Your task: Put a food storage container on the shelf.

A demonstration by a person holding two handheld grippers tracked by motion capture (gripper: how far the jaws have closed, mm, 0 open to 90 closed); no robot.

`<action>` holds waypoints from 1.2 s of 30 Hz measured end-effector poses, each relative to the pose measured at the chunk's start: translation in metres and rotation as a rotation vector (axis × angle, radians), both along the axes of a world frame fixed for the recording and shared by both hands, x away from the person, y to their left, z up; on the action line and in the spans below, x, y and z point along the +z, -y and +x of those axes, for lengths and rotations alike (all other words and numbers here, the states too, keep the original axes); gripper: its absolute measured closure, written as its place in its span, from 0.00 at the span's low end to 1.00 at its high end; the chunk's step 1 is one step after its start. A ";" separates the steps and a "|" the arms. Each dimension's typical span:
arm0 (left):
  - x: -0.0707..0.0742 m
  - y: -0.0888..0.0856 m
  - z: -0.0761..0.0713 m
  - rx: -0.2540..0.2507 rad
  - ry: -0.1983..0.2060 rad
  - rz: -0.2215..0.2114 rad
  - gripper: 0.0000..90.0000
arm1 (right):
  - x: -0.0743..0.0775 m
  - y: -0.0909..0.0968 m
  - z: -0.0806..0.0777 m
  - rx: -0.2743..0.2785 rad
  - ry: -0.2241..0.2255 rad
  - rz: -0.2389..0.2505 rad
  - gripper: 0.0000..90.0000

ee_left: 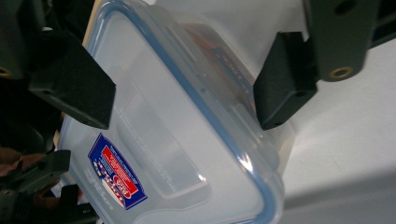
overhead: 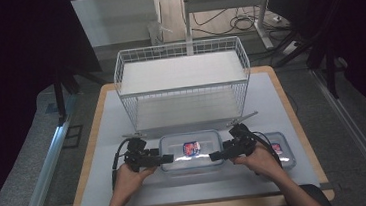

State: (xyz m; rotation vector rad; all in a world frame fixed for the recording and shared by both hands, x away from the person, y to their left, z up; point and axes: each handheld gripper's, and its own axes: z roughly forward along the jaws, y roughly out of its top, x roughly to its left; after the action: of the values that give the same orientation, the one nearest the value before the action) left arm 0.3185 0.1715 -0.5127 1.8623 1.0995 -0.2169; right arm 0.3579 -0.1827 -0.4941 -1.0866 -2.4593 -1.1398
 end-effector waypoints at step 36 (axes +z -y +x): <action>-0.002 -0.020 -0.029 0.044 -0.016 -0.149 0.58 | 0.005 0.028 -0.014 -0.049 -0.055 0.157 0.55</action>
State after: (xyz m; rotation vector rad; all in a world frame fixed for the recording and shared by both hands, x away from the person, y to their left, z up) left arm 0.2893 0.1911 -0.5145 1.7060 1.1039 -0.2815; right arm 0.3437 -0.2105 -0.4886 -1.1209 -2.2703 -1.2755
